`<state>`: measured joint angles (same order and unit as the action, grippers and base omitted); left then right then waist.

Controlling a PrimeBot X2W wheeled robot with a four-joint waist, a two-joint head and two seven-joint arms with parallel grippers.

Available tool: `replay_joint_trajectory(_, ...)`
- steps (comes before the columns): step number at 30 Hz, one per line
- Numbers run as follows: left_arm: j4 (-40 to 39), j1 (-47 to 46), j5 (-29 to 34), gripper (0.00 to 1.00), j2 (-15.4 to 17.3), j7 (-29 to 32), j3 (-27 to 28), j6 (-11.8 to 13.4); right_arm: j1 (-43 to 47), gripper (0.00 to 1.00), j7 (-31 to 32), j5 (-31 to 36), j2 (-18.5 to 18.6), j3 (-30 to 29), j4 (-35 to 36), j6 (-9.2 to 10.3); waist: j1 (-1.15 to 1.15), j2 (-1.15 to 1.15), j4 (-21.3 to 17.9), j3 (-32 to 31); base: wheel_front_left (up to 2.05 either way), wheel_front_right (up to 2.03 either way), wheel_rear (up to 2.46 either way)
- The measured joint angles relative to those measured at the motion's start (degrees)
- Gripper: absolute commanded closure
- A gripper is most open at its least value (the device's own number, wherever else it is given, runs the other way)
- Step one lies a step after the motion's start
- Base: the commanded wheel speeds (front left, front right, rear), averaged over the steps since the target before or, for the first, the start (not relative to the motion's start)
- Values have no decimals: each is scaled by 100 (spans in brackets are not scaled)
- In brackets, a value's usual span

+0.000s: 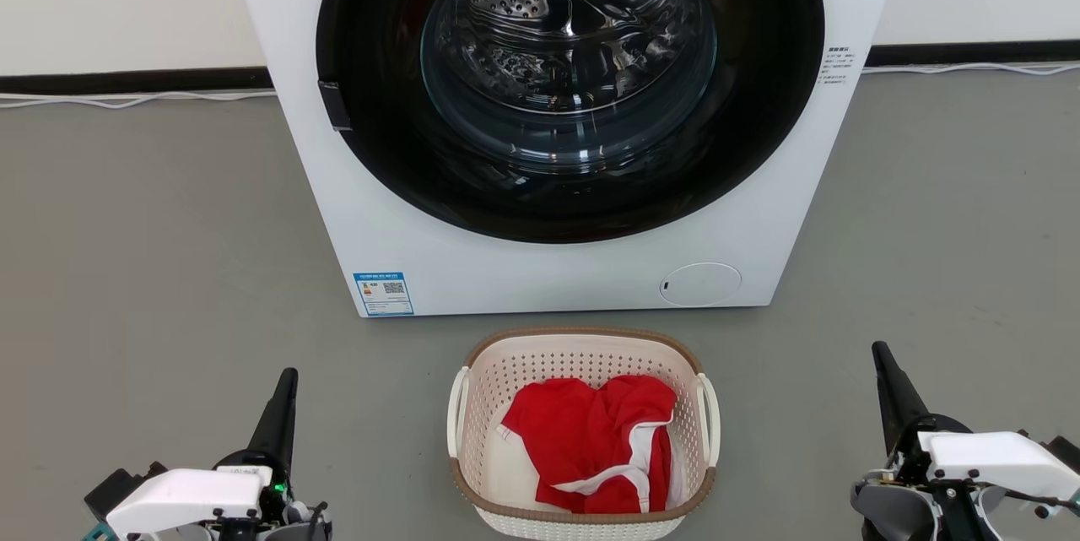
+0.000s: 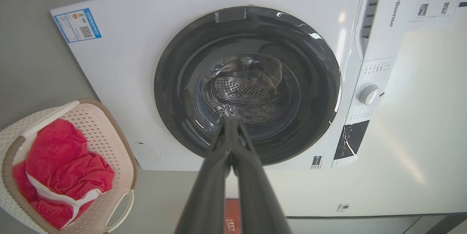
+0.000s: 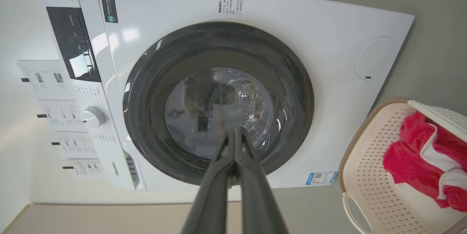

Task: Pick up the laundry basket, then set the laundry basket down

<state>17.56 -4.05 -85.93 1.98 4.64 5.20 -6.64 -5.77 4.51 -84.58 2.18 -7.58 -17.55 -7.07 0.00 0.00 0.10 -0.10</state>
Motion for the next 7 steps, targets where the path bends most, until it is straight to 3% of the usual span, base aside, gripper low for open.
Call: replay_joint_trajectory(7, -119, 0, -415, 100, 4, 110, -3, -2, 24, 100, 112, -491, 4, -3, 101, 0, 0, 0, -8, 22, 0, 0, 0)
